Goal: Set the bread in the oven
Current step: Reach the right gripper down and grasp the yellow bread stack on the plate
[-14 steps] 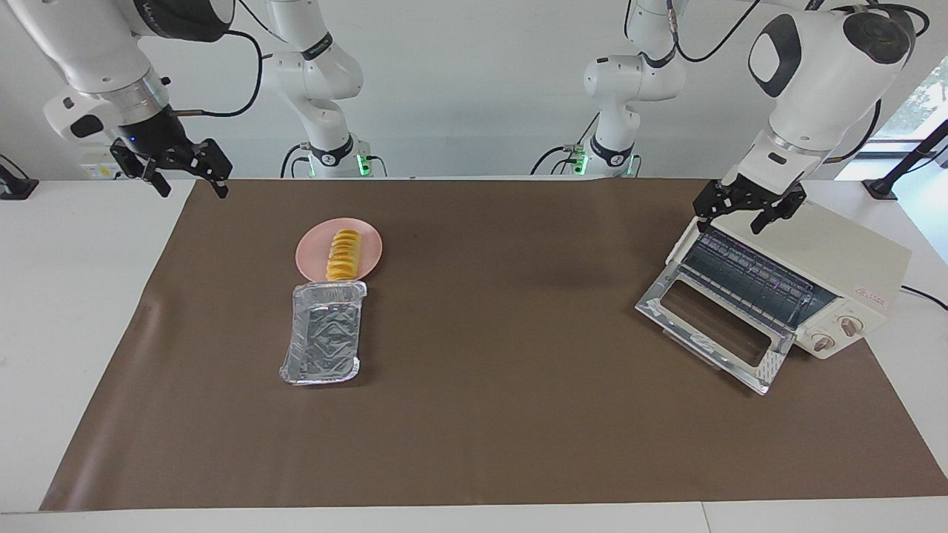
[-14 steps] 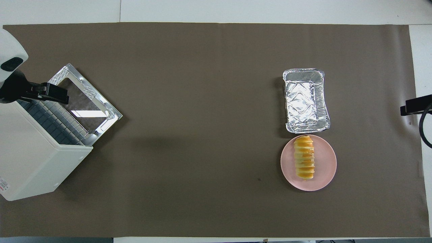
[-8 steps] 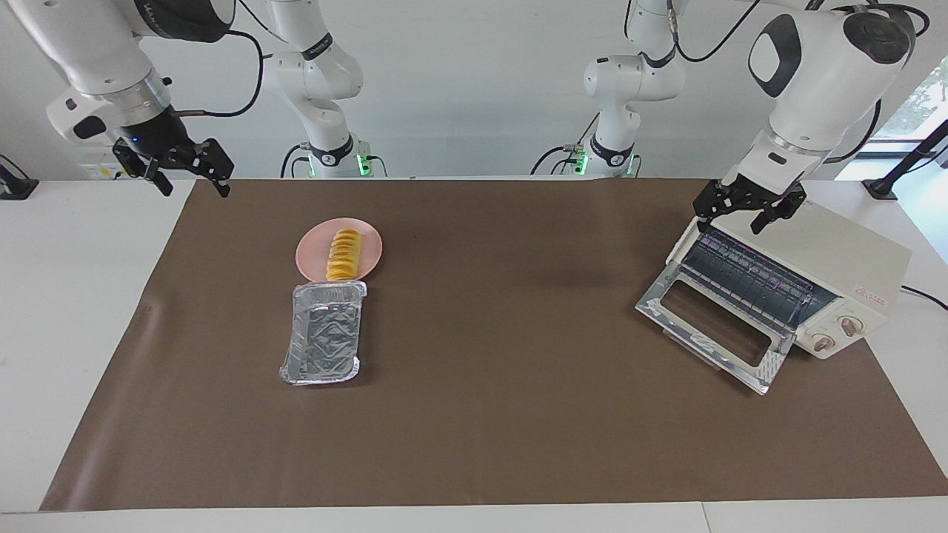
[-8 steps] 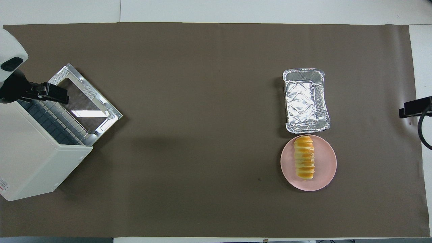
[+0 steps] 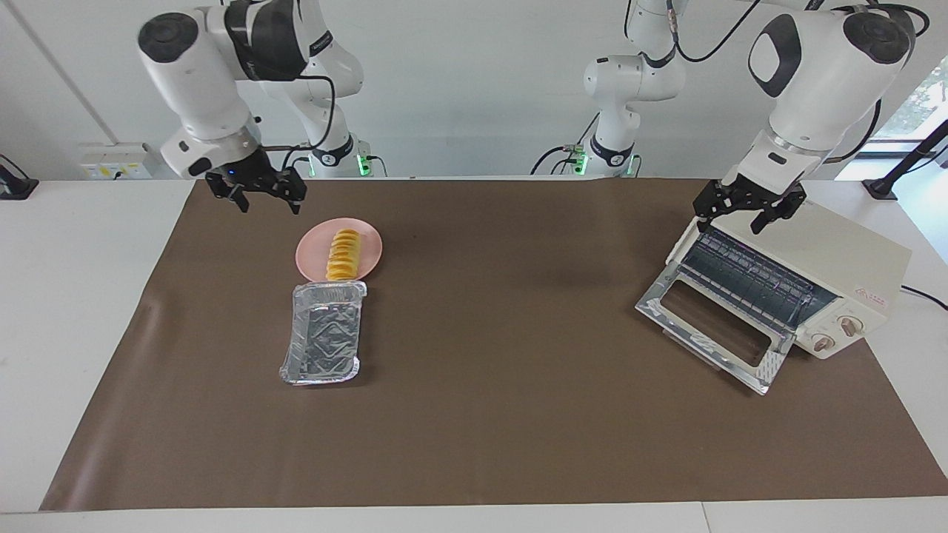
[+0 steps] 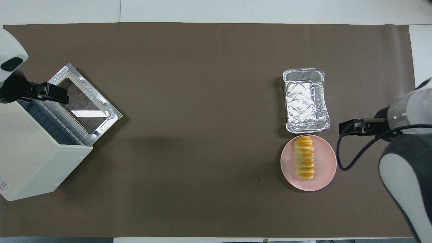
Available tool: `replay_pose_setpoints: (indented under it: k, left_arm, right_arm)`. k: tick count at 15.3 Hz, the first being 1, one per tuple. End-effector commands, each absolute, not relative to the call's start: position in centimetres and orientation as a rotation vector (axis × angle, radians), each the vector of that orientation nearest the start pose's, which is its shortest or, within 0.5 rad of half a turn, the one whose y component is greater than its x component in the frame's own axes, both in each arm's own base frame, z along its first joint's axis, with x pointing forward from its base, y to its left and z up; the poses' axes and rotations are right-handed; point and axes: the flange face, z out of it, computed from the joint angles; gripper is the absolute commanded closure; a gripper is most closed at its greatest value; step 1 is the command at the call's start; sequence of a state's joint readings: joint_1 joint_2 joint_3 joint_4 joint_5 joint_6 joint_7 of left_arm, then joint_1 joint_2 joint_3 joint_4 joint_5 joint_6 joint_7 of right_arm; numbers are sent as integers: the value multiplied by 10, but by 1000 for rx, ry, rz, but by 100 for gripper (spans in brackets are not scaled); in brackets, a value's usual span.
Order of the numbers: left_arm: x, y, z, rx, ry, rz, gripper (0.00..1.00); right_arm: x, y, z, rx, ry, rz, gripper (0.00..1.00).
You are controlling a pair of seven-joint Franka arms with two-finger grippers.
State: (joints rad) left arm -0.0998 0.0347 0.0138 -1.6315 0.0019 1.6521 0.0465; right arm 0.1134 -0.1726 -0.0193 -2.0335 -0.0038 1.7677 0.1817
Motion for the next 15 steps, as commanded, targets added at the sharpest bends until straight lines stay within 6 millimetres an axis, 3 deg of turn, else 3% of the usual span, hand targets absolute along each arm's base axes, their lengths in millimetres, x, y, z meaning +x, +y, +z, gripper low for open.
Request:
replay_pose_setpoints:
  k: [1,3,8,12,15]
  left_arm:
    - [561,-46,584,-3120,215,19,0]
    - [561,-46,584,-3120,215,19,0]
    - [561,-46,584,-3120,215,19,0]
    - [561,-46,584,-3120,215,19,0]
    - [561,-46,584,-3120,215,19,0]
  right_arm:
    - [473,63,465,-3150,170,131,2]
    - [467,64,433,-3145,209,105,5]
    - [445,67,386,-3150,199,155,1]
    - [427,73,338,-3136,163,13,0]
    - [419,72,325,-3134,167,18,0]
